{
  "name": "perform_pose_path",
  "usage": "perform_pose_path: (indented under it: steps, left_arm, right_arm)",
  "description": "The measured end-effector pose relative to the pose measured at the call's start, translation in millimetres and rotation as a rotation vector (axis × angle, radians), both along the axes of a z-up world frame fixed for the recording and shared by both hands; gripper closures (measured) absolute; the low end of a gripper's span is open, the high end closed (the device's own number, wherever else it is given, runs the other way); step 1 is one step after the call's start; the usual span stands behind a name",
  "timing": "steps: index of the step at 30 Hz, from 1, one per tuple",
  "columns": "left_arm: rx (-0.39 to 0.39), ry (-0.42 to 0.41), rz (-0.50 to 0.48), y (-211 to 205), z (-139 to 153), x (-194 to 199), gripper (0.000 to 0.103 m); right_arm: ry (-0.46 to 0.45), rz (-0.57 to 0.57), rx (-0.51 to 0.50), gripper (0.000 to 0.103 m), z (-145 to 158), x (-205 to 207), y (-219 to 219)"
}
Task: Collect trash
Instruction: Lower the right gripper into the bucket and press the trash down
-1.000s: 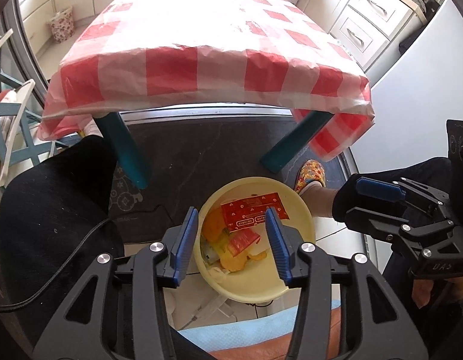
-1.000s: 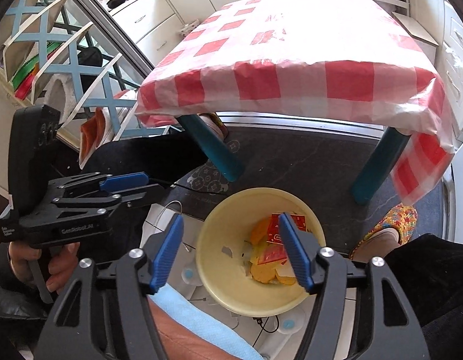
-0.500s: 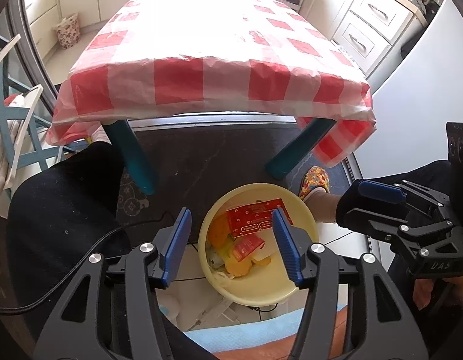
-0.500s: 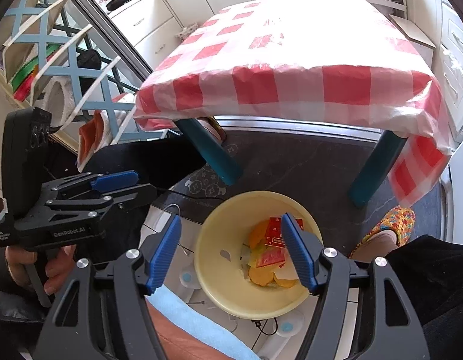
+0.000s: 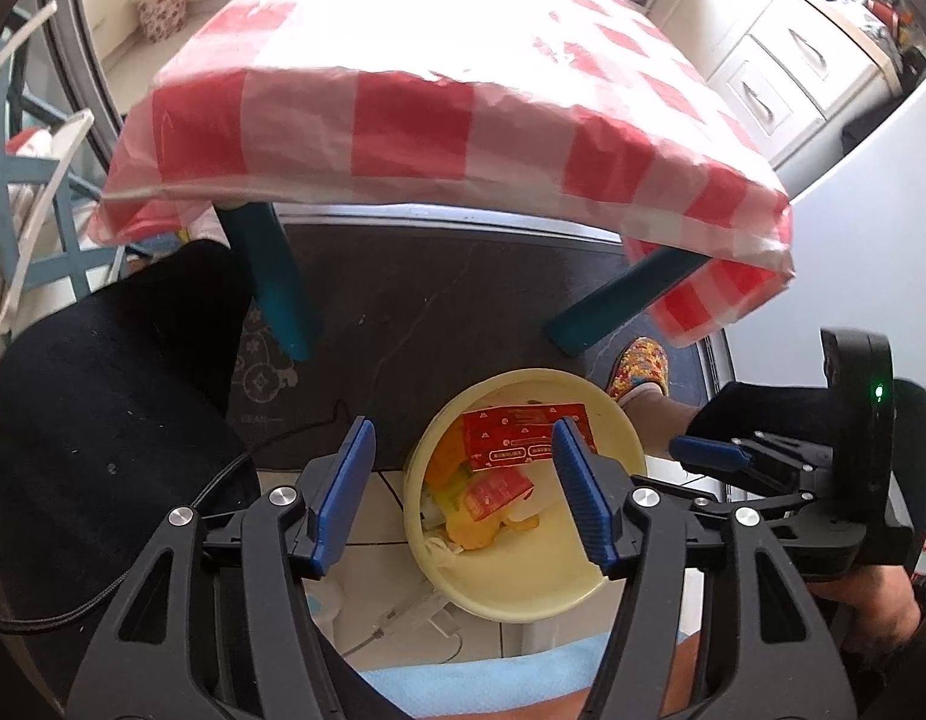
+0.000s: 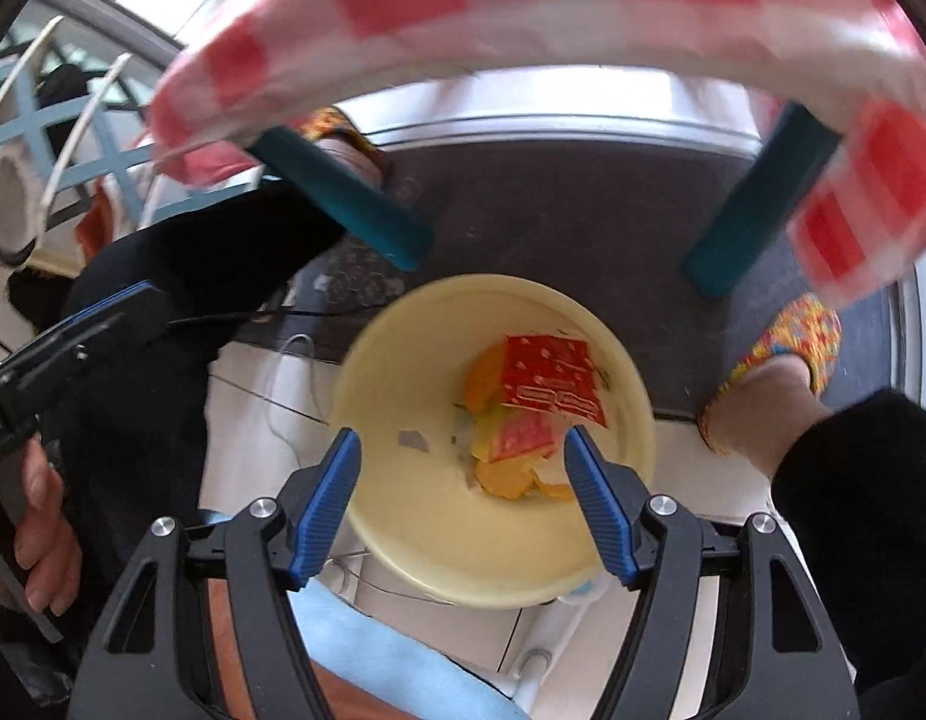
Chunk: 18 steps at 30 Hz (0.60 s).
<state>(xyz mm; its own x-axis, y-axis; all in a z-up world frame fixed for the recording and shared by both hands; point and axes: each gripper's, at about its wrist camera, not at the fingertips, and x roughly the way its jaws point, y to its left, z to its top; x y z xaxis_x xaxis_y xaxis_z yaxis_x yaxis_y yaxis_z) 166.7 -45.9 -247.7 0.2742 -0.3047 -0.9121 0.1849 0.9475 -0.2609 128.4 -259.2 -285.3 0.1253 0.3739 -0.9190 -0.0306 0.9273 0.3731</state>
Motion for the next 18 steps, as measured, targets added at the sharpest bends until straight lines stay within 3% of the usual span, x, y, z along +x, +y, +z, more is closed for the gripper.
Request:
perform_pose_path:
  steps: [5,12,15,18]
  left_arm:
    - [-0.025,0.037,0.019,0.5,-12.7,14.9,0.042]
    - [-0.071,0.078,0.030,2.9,-26.8,23.0,0.040]
    - [-0.087,0.092,0.042,6.7,-30.9,27.4,0.039]
    - [-0.101,0.105,0.048,8.4,-34.4,29.3,0.039]
  right_arm:
    - [0.108,0.022,-0.055,0.035,-35.6,6.8,4.8]
    - [0.211,0.080,-0.245,0.035,-96.0,21.9,23.3]
    - [0.264,0.111,-0.275,0.035,-116.2,24.8,28.9]
    - [0.288,0.117,-0.257,0.035,-116.3,25.4,26.1]
